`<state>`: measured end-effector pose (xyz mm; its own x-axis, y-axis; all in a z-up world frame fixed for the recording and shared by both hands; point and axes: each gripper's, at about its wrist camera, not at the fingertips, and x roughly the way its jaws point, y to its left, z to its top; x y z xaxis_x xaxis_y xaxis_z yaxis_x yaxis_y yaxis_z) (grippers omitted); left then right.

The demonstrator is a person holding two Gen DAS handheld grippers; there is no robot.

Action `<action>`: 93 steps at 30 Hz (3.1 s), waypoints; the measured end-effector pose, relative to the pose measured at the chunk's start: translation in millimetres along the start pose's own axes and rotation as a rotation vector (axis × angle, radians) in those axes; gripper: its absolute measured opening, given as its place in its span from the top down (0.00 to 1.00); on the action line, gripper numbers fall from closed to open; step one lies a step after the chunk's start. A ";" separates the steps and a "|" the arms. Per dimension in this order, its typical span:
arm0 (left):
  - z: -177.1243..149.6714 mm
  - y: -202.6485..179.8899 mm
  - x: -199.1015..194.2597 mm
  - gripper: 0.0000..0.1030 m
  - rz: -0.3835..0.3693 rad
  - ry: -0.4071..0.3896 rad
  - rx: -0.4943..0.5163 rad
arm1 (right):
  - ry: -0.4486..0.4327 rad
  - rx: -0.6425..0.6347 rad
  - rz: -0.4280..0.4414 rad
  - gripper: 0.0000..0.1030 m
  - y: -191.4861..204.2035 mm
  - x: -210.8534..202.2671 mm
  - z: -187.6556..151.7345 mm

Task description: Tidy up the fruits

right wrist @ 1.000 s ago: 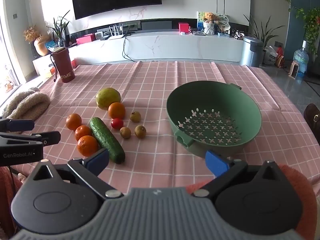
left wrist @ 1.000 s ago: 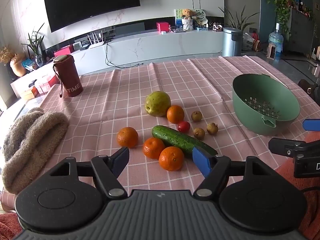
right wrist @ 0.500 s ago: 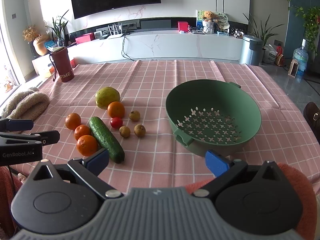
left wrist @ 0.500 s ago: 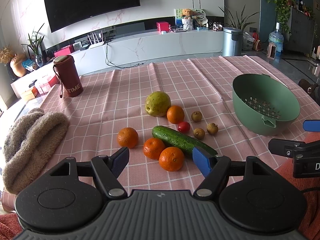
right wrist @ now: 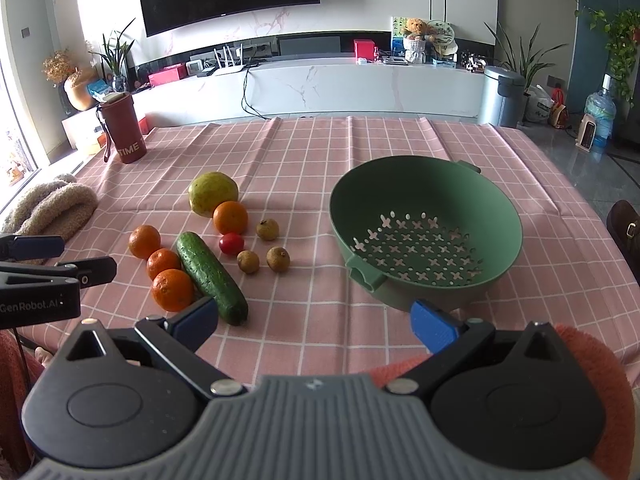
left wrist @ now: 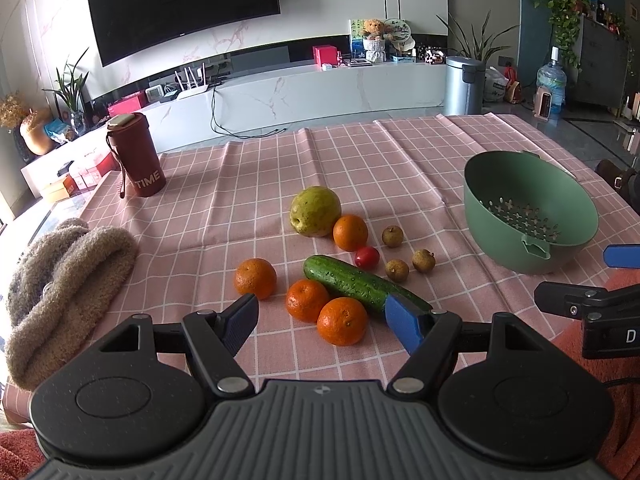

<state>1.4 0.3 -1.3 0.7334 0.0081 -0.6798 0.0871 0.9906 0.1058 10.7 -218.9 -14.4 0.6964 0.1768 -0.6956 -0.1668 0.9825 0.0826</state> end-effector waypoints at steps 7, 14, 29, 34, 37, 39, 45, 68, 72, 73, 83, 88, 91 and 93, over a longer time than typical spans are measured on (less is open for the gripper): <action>2.8 -0.3 -1.4 0.17 -0.001 0.003 0.002 | -0.002 0.003 0.003 0.04 -0.6 -0.3 -0.6; 4.5 -0.1 -2.3 0.17 0.000 0.001 0.003 | -0.004 0.003 0.003 0.04 -0.5 -0.4 -0.5; 6.3 1.4 -5.7 0.17 0.000 -0.002 0.002 | -0.006 0.003 0.003 0.04 -0.4 -0.5 -0.8; 6.1 1.0 -5.6 0.17 -0.001 -0.002 0.001 | 0.000 0.001 0.000 0.04 -0.8 -0.6 -0.8; 6.4 0.9 -6.0 0.17 -0.003 -0.003 0.001 | 0.006 0.002 -0.004 0.04 -0.2 1.0 -0.1; 6.9 0.8 -5.4 0.17 -0.003 0.000 0.002 | 0.008 0.002 -0.006 0.04 0.2 1.5 0.2; 9.4 1.2 0.1 0.17 -0.009 0.004 0.004 | 0.022 0.000 -0.013 0.04 1.2 3.8 1.5; 37.8 84.7 86.6 0.46 -0.096 0.174 -0.234 | 0.038 -0.067 0.174 0.34 46.5 78.7 47.7; 33.7 102.9 120.7 0.46 -0.096 0.229 -0.295 | 0.049 -0.116 0.200 0.41 62.8 112.3 61.9; 32.4 106.7 127.8 0.46 -0.098 0.240 -0.313 | 0.049 -0.126 0.205 0.41 65.5 119.6 64.9; 29.4 115.0 160.3 0.43 -0.155 0.269 -0.337 | 0.036 -0.139 0.253 0.41 86.9 190.9 100.4; 28.9 116.9 168.2 0.47 -0.196 0.278 -0.350 | 0.033 -0.148 0.261 0.33 94.5 214.0 108.6; 29.6 117.2 170.7 0.48 -0.209 0.282 -0.352 | 0.050 -0.134 0.283 0.33 94.5 226.6 110.2; 29.8 118.7 171.6 0.49 -0.213 0.279 -0.358 | 0.058 -0.129 0.300 0.33 94.9 232.6 110.8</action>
<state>157.8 115.1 -83.7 0.5119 -0.2115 -0.8326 -0.0571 0.9587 -0.2787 234.3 -78.1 -89.3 0.5627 0.4496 -0.6937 -0.4476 0.8712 0.2016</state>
